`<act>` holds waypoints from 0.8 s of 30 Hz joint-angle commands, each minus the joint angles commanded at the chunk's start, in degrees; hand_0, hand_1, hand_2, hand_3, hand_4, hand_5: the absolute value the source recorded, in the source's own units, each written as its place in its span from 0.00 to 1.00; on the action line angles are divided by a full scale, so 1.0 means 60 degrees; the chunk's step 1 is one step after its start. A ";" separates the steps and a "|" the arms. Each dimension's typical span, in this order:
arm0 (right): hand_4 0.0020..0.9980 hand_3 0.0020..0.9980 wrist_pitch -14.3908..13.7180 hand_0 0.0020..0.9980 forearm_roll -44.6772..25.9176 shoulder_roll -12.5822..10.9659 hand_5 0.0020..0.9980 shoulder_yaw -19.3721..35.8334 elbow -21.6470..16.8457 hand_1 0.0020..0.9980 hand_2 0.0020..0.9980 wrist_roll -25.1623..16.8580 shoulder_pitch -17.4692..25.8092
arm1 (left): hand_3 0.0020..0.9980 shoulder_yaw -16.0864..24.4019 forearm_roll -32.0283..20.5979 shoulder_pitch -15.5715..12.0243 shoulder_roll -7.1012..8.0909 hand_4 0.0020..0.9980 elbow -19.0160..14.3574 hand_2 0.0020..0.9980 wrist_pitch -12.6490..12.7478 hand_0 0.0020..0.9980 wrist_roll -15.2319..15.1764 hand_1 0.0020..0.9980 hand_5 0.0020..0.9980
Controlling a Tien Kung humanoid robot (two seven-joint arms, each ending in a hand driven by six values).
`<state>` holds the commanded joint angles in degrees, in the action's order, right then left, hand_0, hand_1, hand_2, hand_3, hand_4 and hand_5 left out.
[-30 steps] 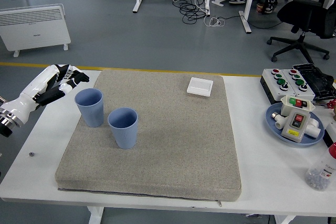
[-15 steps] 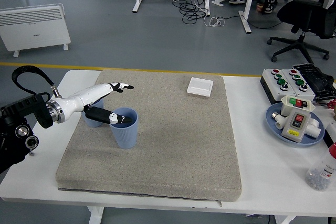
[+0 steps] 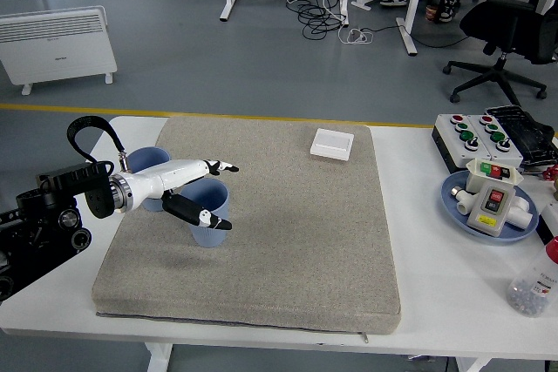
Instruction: Push cup pick cup insert cup
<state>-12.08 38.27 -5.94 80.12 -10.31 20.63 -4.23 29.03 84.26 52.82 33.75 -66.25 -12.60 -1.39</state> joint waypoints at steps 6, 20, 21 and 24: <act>0.13 0.59 -0.0007 0.68 -0.0003 -0.0004 0.55 -0.0019 0.0000 0.61 0.62 0.0002 -0.0013 | 0.96 -0.0222 0.0129 0.0124 -0.0070 1.00 0.0362 1.00 -0.0031 0.92 -0.0076 0.91 0.57; 0.13 0.59 -0.0016 0.68 0.0066 -0.0013 0.55 0.0003 0.0000 0.60 0.62 0.0002 -0.0026 | 0.72 -0.0404 0.0463 0.0155 -0.0103 0.78 0.0492 0.87 0.0064 0.65 -0.0417 0.76 0.21; 0.13 0.59 -0.0017 0.68 0.0065 -0.0012 0.55 0.0002 0.0000 0.60 0.62 0.0002 -0.0027 | 0.72 -0.0412 0.0485 0.0156 -0.0105 0.78 0.0497 0.87 0.0087 0.65 -0.0460 0.76 0.21; 0.13 0.59 -0.0019 0.68 0.0081 -0.0013 0.55 0.0008 0.0000 0.60 0.62 0.0006 -0.0035 | 0.72 -0.0435 0.0514 0.0158 -0.0110 0.78 0.0523 0.87 0.0149 0.65 -0.0565 0.76 0.21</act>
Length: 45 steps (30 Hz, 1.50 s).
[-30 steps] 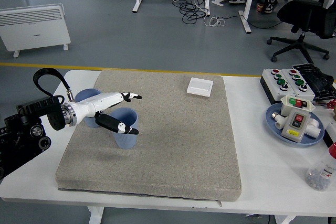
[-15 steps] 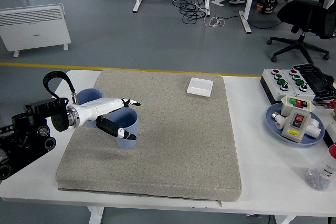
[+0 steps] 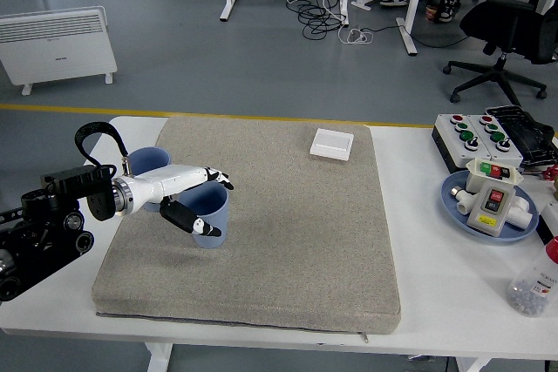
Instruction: Push cup pick cup insert cup
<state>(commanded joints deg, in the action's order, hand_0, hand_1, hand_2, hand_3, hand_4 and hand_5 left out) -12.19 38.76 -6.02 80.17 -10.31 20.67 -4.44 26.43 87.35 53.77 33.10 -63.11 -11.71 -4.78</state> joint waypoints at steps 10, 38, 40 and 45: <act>0.13 0.59 -0.0011 0.68 -0.0006 -0.0008 0.55 0.0004 0.0000 0.60 0.61 -0.0019 -0.0009 | 0.56 0.0005 -0.0059 -0.0053 -0.0001 0.48 0.0141 0.72 -0.0008 0.53 -0.0055 0.63 0.00; 0.13 0.59 -0.0028 0.68 -0.0040 -0.0053 0.54 0.0021 0.0000 0.60 0.61 -0.0054 -0.0008 | 0.51 0.0824 -0.0591 0.0459 0.1329 0.38 -0.2784 0.62 -0.0854 0.53 0.1537 0.57 0.00; 0.13 0.59 -0.0028 0.68 -0.0045 -0.0067 0.54 0.0021 0.0000 0.60 0.61 -0.0057 -0.0013 | 0.51 0.1019 -0.0966 0.0714 0.1604 0.38 -0.3160 0.62 -0.1003 0.53 0.1786 0.57 0.00; 0.13 0.59 -0.0031 0.68 -0.0049 -0.0084 0.54 0.0000 0.0000 0.60 0.61 -0.0054 -0.0030 | 0.50 0.1238 -0.1245 0.1252 0.1873 0.35 -0.3197 0.61 -0.1150 0.53 0.1993 0.57 0.00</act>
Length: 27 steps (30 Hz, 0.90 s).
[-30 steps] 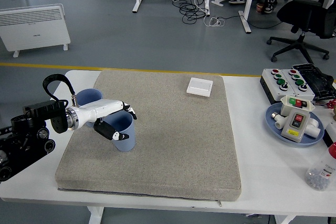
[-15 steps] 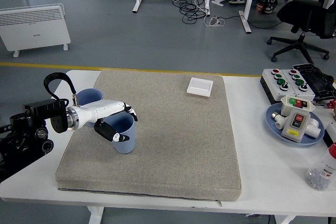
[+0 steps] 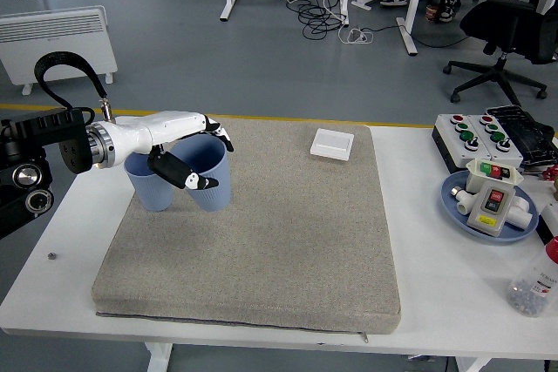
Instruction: Push cup pick cup insert cup
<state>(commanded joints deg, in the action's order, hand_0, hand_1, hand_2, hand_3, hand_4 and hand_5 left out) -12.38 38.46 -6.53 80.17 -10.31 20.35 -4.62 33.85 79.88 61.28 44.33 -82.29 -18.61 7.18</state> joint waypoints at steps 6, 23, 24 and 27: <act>0.13 0.59 -0.0015 0.68 -0.0069 -0.0006 0.54 -0.0084 0.0000 0.60 0.61 -0.0010 -0.0017 | 0.50 -0.0153 0.0315 0.0656 -0.0136 0.34 0.1037 0.61 -0.0066 0.53 0.0005 0.57 0.00; 0.13 0.59 -0.0028 0.68 -0.0124 -0.0008 0.54 -0.0133 0.0000 0.60 0.61 -0.0048 -0.0067 | 0.50 -0.0916 0.0850 0.1310 -0.0684 0.34 0.3795 0.61 -0.0068 0.56 -0.0305 0.57 0.00; 0.13 0.59 -0.0026 0.68 -0.0115 -0.0007 0.54 -0.0131 0.0000 0.60 0.61 -0.0047 -0.0068 | 0.50 -0.0942 0.0852 0.1320 -0.0702 0.34 0.3866 0.61 -0.0058 0.56 -0.0329 0.57 0.00; 0.13 0.59 -0.0031 0.68 -0.0166 -0.0001 0.54 -0.0158 0.0000 0.60 0.61 -0.0050 -0.0059 | 0.50 -0.0972 0.0824 0.1273 -0.0754 0.34 0.4075 0.61 -0.0026 0.56 -0.0391 0.57 0.00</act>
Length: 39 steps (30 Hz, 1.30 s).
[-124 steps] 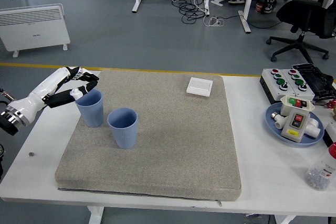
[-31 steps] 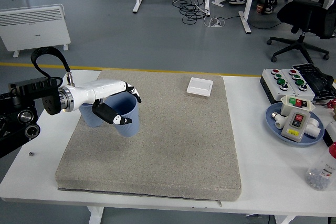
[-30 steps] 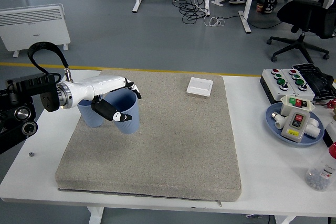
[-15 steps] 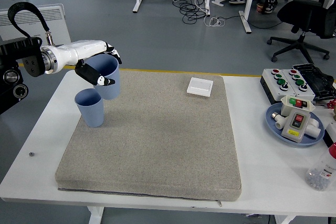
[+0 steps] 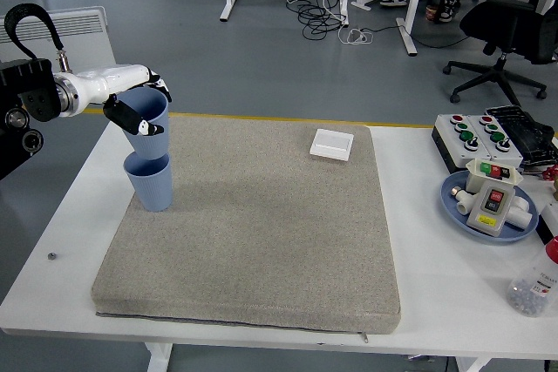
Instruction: Push cup pick cup insert cup
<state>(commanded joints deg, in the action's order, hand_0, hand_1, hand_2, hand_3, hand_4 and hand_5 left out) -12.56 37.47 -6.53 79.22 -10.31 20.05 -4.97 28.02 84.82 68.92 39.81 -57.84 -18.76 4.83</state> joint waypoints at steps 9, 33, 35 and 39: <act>0.13 0.59 -0.0005 0.68 -0.0029 0.0006 0.54 -0.0015 0.0000 0.60 0.60 -0.0004 0.0019 | 0.50 -0.0210 -0.0033 -0.0099 -0.0086 0.34 0.0304 0.61 0.0022 0.56 -0.0069 0.58 0.00; 0.13 0.59 0.0010 0.68 -0.0013 0.0006 0.54 -0.0081 0.0000 0.60 0.61 -0.0006 0.0036 | 0.56 -0.0363 -0.0736 -0.0188 -0.0456 0.60 0.1482 0.69 0.0212 0.49 -0.0571 0.59 0.05; 0.13 0.59 0.0013 0.68 -0.0005 0.0004 0.54 -0.0084 0.0000 0.60 0.61 -0.0004 0.0027 | 0.56 -0.0390 -0.0777 -0.0186 -0.0477 0.60 0.1532 0.69 0.0218 0.49 -0.0582 0.59 0.05; 0.13 0.59 0.0012 0.68 -0.0006 0.0006 0.55 -0.0089 0.0000 0.60 0.60 -0.0001 0.0018 | 0.56 -0.0444 -0.0807 -0.0197 -0.0507 0.75 0.1639 0.72 0.0265 0.50 -0.0647 0.63 0.21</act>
<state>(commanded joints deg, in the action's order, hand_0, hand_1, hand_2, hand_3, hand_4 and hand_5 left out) -12.49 37.43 -6.49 78.69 -10.31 20.04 -4.86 25.35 79.98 67.73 36.77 -48.01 -17.17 0.95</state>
